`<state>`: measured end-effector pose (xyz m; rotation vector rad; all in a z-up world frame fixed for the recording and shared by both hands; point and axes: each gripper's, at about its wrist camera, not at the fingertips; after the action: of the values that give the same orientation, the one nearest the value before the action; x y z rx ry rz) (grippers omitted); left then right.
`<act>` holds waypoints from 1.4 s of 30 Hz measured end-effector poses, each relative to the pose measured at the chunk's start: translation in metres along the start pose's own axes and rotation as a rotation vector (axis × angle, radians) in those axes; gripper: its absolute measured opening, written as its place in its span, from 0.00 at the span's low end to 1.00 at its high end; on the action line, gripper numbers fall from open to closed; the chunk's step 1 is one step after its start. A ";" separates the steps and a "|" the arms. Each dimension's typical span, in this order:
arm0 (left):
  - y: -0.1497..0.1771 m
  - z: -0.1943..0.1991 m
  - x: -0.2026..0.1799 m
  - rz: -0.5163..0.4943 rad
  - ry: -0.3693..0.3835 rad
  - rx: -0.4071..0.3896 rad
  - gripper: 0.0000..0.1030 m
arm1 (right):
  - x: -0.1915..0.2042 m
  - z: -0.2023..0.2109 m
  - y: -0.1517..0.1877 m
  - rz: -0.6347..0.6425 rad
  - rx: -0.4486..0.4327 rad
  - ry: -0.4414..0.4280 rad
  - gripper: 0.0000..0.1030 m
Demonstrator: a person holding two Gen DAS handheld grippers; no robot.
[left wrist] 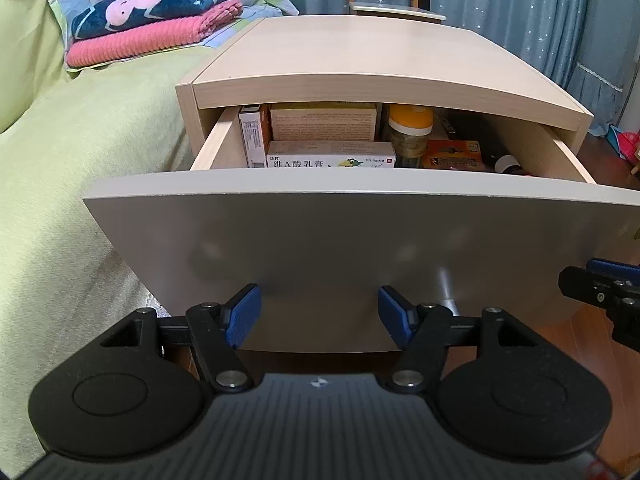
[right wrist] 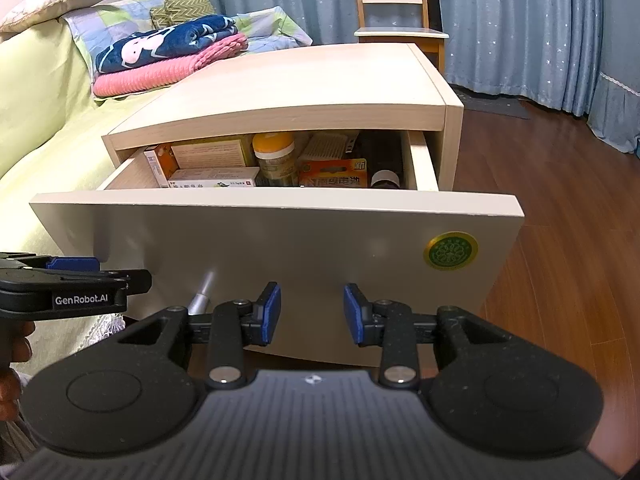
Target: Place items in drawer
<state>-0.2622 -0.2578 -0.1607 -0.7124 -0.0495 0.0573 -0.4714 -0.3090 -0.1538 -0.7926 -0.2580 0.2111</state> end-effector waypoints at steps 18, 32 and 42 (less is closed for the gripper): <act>0.000 -0.007 -0.004 0.007 -0.018 -0.008 0.65 | 0.003 -0.021 -0.014 -0.028 -0.013 0.035 0.29; 0.001 -0.008 -0.004 0.001 -0.014 -0.013 0.65 | 0.002 -0.031 -0.021 -0.029 -0.029 0.046 0.29; 0.000 -0.008 -0.003 0.001 -0.011 -0.011 0.65 | 0.004 -0.035 -0.023 -0.025 -0.036 0.052 0.29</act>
<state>-0.2646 -0.2638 -0.1669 -0.7236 -0.0601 0.0618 -0.4551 -0.3471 -0.1596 -0.8292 -0.2226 0.1622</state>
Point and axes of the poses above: each gripper's, at about its wrist camera, not at the fingertips, and z roughly against the way its jaws point, x to its left, y to its underside, and after that the axes turned 1 degree about -z, right-handed
